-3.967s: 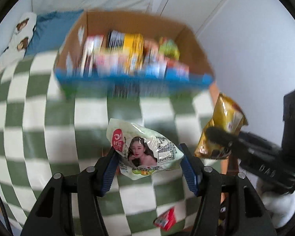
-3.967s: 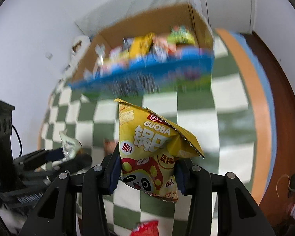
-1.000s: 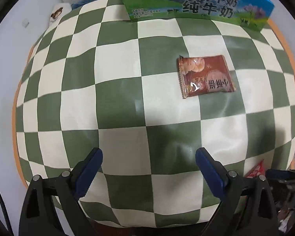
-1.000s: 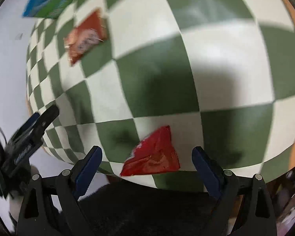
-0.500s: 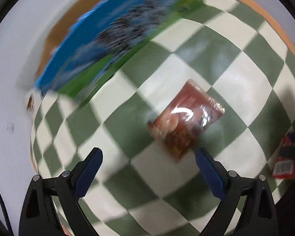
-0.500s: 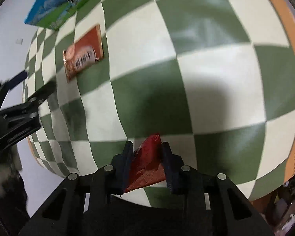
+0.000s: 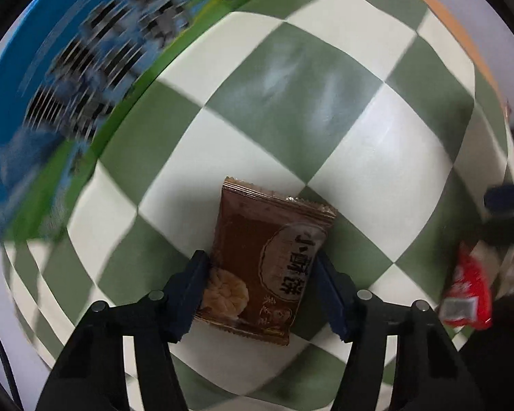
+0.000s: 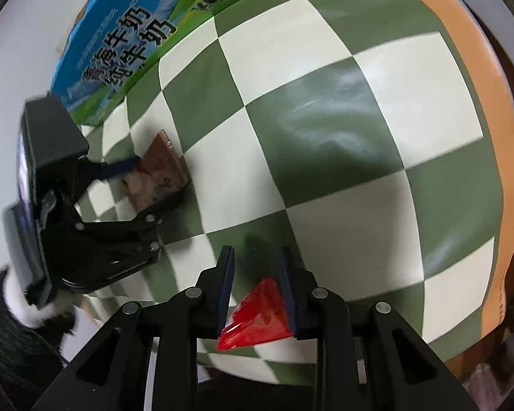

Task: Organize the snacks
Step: 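Grasp the brown biscuit packet with left tool while right tool grasps red packet, then carry both packets into the cardboard box and open both tools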

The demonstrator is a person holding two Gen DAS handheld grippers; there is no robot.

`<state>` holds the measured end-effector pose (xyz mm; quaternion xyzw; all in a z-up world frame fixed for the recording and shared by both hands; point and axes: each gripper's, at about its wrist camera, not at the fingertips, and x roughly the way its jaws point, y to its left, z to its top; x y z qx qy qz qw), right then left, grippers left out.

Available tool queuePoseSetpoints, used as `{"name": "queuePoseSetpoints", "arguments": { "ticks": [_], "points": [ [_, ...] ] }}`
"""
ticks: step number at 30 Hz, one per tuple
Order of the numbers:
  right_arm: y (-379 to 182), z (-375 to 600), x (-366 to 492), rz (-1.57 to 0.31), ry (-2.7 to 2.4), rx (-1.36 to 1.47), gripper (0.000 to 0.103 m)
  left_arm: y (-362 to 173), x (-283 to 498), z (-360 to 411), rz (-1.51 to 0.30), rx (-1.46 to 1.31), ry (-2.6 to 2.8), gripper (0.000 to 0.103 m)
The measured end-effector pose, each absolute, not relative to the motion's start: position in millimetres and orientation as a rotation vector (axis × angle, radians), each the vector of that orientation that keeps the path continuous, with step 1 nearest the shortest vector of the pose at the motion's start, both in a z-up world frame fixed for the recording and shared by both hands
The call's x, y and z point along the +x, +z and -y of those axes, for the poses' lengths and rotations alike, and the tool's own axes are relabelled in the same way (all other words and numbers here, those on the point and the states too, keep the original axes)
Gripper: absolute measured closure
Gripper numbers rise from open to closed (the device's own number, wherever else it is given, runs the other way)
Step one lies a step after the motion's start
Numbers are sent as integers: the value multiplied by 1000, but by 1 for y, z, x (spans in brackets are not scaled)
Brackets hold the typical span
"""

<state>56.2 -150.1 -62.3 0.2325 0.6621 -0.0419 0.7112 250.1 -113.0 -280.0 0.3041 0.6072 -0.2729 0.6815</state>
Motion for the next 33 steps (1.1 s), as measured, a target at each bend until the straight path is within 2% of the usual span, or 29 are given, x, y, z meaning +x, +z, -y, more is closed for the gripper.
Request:
{"name": "queuePoseSetpoints", "arguments": {
  "ticks": [1,3,4,8,13,17,19,23,28,33],
  "points": [
    [-61,155,54,-1478,-94,550,53,-281,248,104,-1393,623,-570,44],
    [-64,160,46,-1500,-88,643,36,-282,242,83,-1461,481,-479,44],
    [-67,158,41,-1512,-79,682,35,-285,237,68,-1520,377,-404,44],
    [-84,156,26,-1572,-87,757,35,-291,206,20,-1642,42,-265,44],
    [-110,149,17,-1633,-124,760,34,-300,180,-7,-1668,-118,-185,43],
    [-125,133,18,-1625,-162,681,36,-302,176,-3,-1664,-78,-192,42],
    [-128,125,21,-1622,-168,582,49,-304,190,-1,-1659,-39,-193,42],
    [-129,107,20,-1601,-118,374,58,-296,185,22,-1624,18,-187,45],
    [-107,86,18,-1537,-62,276,59,-275,181,26,-1586,0,-202,47],
    [-68,77,28,-1437,-22,226,59,-231,201,7,-1519,-84,-231,47]
  ]
}}
